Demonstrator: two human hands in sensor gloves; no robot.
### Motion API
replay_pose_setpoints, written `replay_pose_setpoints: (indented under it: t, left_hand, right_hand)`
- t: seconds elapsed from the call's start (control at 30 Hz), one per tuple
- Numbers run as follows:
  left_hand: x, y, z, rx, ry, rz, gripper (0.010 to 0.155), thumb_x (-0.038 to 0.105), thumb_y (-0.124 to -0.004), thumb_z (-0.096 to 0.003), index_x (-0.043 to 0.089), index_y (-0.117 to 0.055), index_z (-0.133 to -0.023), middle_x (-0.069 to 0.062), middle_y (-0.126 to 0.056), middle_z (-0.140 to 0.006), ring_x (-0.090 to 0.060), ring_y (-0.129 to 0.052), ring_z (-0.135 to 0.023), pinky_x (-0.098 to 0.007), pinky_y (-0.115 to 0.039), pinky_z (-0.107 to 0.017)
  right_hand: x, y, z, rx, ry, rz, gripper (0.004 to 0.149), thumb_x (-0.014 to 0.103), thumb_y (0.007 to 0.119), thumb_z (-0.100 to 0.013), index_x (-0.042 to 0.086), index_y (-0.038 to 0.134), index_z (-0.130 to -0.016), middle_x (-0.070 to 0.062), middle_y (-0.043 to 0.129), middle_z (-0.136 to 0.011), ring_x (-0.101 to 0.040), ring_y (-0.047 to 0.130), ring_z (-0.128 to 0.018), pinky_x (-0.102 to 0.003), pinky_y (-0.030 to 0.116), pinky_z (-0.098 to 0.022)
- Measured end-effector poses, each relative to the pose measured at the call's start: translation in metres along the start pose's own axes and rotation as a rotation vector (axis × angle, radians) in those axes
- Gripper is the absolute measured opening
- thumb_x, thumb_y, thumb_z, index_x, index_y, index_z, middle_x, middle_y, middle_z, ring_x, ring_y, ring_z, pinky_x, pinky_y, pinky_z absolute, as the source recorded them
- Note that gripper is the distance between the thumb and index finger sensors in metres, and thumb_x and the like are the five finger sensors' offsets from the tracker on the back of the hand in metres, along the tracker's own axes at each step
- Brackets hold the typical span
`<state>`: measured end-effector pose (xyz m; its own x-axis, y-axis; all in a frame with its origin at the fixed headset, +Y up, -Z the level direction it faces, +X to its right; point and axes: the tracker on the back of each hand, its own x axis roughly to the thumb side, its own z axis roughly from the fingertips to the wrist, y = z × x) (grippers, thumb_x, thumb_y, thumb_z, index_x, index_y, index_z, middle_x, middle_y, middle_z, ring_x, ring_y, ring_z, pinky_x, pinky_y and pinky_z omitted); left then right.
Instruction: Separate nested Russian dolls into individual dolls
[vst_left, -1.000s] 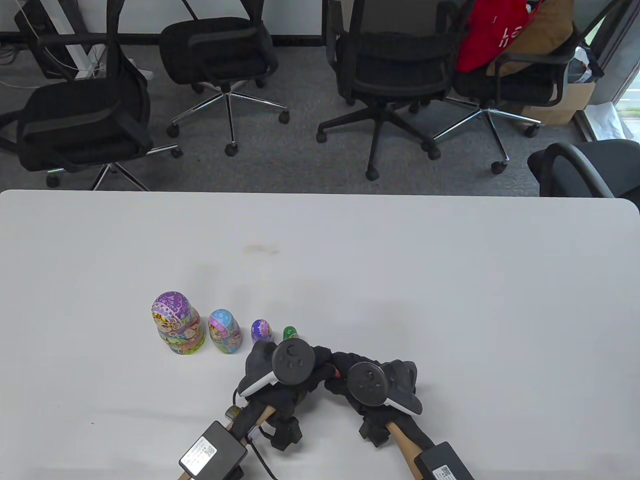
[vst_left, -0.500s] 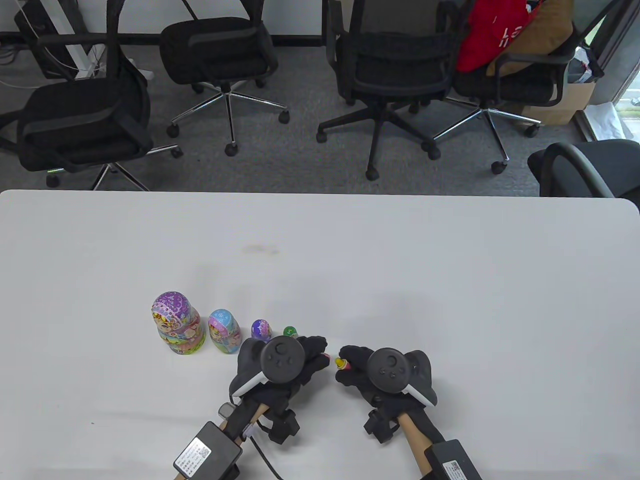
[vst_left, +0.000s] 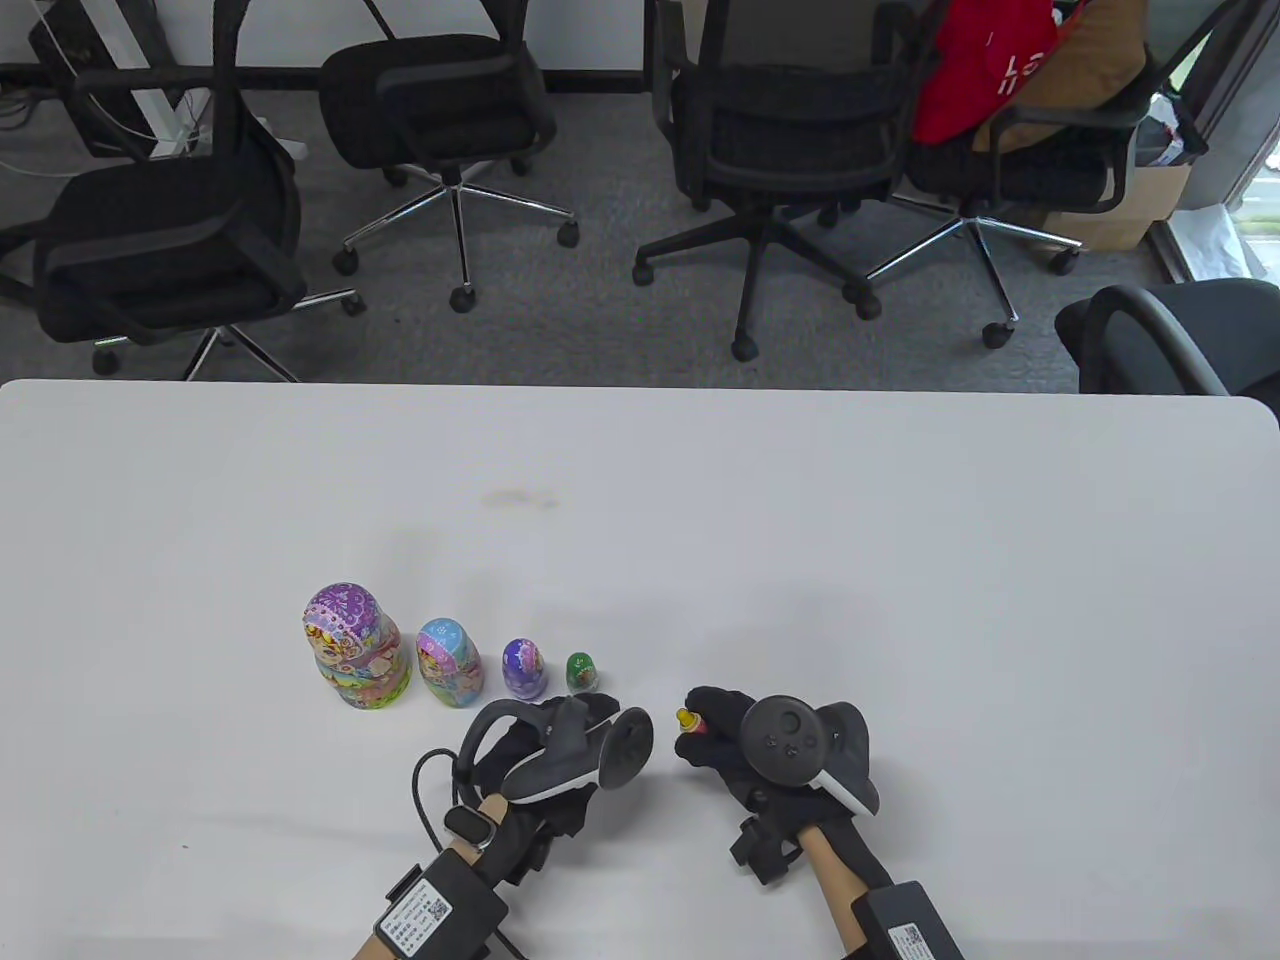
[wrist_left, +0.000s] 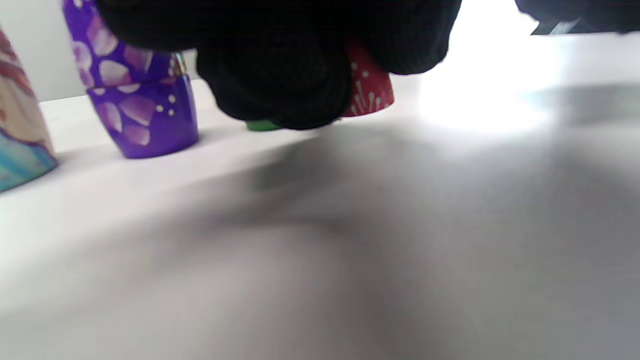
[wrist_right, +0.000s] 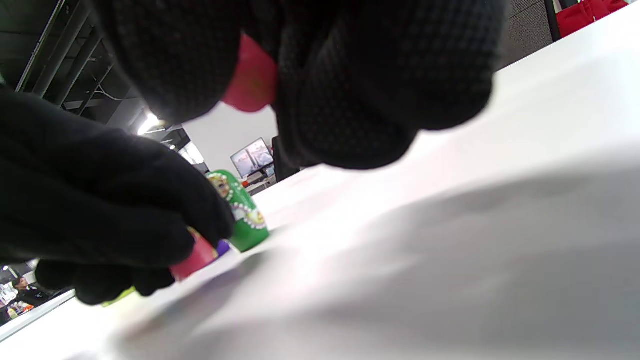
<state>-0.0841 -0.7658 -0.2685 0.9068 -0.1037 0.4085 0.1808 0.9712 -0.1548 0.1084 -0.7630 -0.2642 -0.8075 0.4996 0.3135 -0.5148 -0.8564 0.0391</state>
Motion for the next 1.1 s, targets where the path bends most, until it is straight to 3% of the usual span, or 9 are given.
replay_pose_setpoints:
  t: [0.37, 0.77, 0.93, 1.1]
  left_hand:
    - [0.0, -0.007, -0.002, -0.033, 0.022, -0.036, 0.057, 0.045, -0.075, -0.0505, 0.015, -0.081, -0.099, -0.001, -0.099, -0.067, -0.012, -0.1, -0.046, -0.027, -0.089, -0.029]
    - [-0.012, 0.03, 0.012, 0.166, -0.057, 0.335, 0.055, 0.043, -0.071, -0.0539, 0.014, -0.082, -0.099, -0.007, -0.1, -0.081, -0.015, -0.102, -0.052, -0.028, -0.091, -0.033]
    - [-0.009, 0.029, 0.012, 0.142, -0.099, 0.505, 0.055, 0.042, -0.071, -0.054, 0.012, -0.083, -0.099, -0.01, -0.099, -0.085, -0.017, -0.103, -0.054, -0.029, -0.092, -0.034]
    - [-0.003, 0.026, 0.012, 0.135, -0.099, 0.556, 0.052, 0.039, -0.075, -0.0538, 0.01, -0.083, -0.097, -0.011, -0.1, -0.082, -0.015, -0.103, -0.053, -0.027, -0.092, -0.033]
  right_hand:
    - [0.002, 0.002, 0.0, 0.004, -0.007, 0.015, 0.057, 0.039, 0.084, -0.04, 0.006, 0.079, -0.087, -0.012, 0.095, -0.07, -0.022, 0.097, -0.046, -0.029, 0.089, -0.032]
    - [0.018, 0.013, 0.002, 0.029, -0.043, 0.081, 0.058, 0.039, 0.085, -0.04, 0.006, 0.079, -0.087, -0.012, 0.095, -0.07, -0.022, 0.097, -0.046, -0.029, 0.089, -0.033]
    - [0.026, 0.018, 0.003, 0.023, -0.061, 0.097, 0.058, 0.04, 0.084, -0.04, 0.006, 0.079, -0.087, -0.011, 0.095, -0.069, -0.021, 0.097, -0.045, -0.029, 0.089, -0.033]
    - [0.031, 0.019, 0.005, -0.014, -0.06, 0.111, 0.058, 0.042, 0.084, -0.04, 0.005, 0.08, -0.085, -0.01, 0.096, -0.067, -0.02, 0.098, -0.043, -0.028, 0.089, -0.031]
